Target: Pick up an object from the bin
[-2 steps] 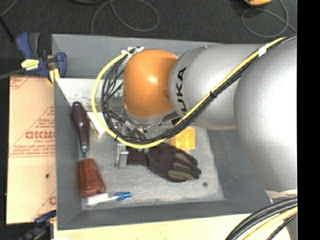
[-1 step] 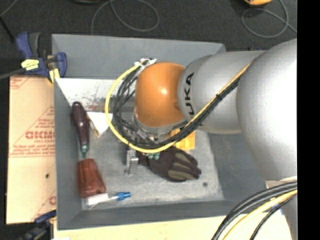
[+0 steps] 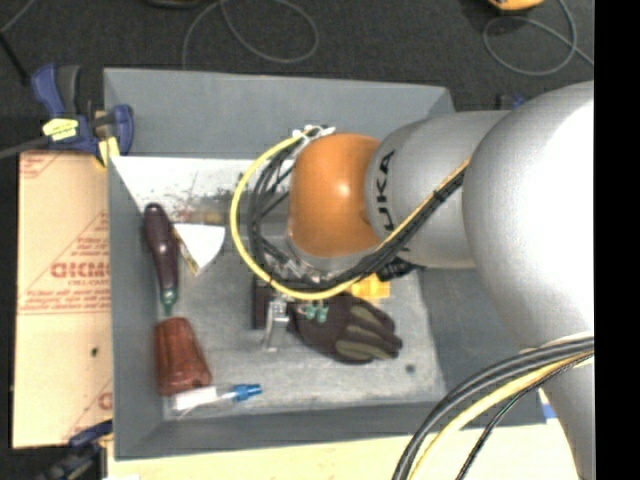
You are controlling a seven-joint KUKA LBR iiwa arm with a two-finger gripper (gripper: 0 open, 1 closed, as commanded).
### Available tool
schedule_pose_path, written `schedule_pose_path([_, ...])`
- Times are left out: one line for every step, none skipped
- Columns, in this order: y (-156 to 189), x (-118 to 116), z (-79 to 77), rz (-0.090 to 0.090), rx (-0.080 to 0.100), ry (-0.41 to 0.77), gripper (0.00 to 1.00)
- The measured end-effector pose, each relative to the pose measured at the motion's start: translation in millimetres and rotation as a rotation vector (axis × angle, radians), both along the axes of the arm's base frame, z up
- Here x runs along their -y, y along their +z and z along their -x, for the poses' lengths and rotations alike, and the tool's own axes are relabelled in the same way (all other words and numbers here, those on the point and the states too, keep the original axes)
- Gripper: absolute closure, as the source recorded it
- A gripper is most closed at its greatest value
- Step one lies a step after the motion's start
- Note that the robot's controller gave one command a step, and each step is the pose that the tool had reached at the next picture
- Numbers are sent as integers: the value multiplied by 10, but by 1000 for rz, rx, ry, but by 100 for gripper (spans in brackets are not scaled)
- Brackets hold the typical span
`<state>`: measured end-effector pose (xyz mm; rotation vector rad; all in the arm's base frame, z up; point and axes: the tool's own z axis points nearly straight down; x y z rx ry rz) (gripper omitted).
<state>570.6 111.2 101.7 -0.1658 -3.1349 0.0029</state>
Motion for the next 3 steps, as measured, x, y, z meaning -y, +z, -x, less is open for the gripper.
schedule_pose_path([-72,1008,107,-6,14,101,100])
schedule_pose_path([-71,1005,107,-6,14,100,100])
schedule_pose_path([1223,1047,76,-7,18,68,100])
